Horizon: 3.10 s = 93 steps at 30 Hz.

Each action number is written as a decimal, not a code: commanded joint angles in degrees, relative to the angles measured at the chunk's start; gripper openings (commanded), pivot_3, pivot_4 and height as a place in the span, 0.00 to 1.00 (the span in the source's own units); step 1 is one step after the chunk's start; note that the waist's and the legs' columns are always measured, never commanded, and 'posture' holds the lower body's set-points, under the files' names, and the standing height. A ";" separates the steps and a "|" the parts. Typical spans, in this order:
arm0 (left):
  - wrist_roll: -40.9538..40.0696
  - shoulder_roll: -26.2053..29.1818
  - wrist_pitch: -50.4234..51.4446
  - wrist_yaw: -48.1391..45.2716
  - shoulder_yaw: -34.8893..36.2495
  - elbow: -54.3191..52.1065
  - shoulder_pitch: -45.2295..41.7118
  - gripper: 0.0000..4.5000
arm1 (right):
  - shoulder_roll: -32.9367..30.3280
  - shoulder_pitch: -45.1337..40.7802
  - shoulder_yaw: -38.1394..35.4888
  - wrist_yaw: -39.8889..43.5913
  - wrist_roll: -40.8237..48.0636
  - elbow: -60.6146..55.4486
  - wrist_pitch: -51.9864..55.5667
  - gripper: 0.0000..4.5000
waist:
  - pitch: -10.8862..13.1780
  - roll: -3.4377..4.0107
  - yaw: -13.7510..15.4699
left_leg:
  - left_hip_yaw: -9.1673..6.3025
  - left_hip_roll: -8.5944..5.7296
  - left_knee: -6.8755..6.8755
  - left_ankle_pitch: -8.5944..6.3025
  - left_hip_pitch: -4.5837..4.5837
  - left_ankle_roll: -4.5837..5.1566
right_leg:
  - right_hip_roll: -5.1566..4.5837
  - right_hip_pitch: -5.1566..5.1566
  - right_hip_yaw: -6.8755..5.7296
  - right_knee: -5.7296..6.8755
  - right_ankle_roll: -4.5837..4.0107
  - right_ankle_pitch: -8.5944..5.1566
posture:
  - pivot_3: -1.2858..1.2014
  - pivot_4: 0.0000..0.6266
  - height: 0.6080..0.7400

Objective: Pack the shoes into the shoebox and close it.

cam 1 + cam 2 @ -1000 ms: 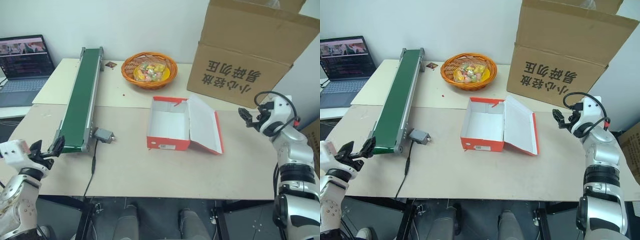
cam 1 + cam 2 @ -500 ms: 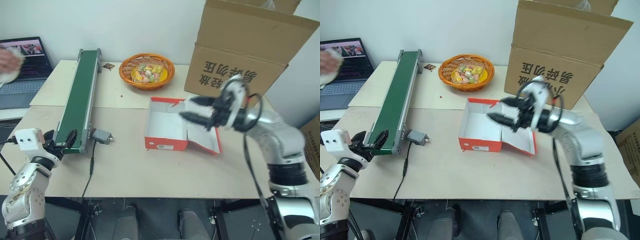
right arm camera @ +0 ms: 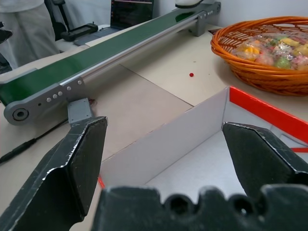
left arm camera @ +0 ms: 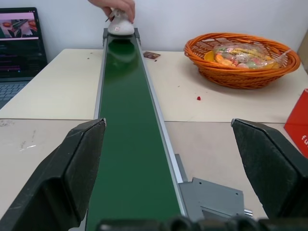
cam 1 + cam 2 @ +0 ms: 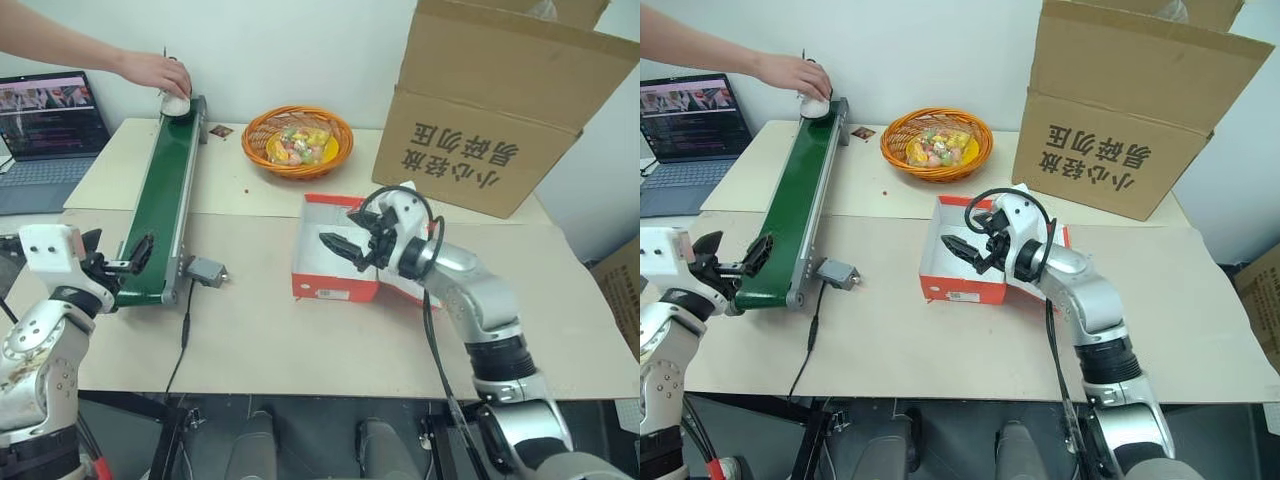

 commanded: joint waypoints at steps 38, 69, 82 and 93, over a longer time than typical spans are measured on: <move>3.60 5.60 26.01 7.67 -1.78 -6.37 -7.27 1.00 | 2.74 -1.35 -2.35 0.73 0.88 -2.16 -1.87 0.99 | 0.02 -0.03 -0.14 | -0.01 0.01 -0.06 -0.01 -0.01 -0.01 | -0.01 -0.10 -0.04 -0.03 -0.01 -0.02 | 0.52 0.24 0.86; 8.99 6.52 24.61 4.79 -2.83 0.90 -6.75 1.00 | 6.63 -2.10 -5.46 -1.23 4.85 -2.68 0.21 0.99 | 0.02 -0.03 -0.12 | 0.01 0.01 -0.13 -0.02 -0.18 -0.02 | -0.06 -0.35 -0.05 -0.04 -0.04 0.00 | 0.52 0.24 0.86; 10.67 2.85 25.43 4.55 -7.18 5.11 -6.74 1.00 | 7.15 -3.68 -9.52 -3.36 9.52 -4.22 1.16 0.99 | 0.02 -0.02 0.12 | 0.01 0.01 -0.12 -0.01 -0.25 -0.02 | -0.06 -0.37 -0.05 -0.03 -0.04 0.00 | 0.52 0.24 0.86; 11.67 2.55 25.52 2.74 -7.76 3.11 -6.31 0.39 | 6.62 -4.19 -9.89 -4.64 10.58 -3.97 0.72 1.00 | -0.03 0.09 0.21 | 0.04 -0.01 -0.16 -0.02 -0.23 -0.02 | -0.21 -0.33 -0.24 -0.02 -0.08 0.04 | 0.52 0.24 0.86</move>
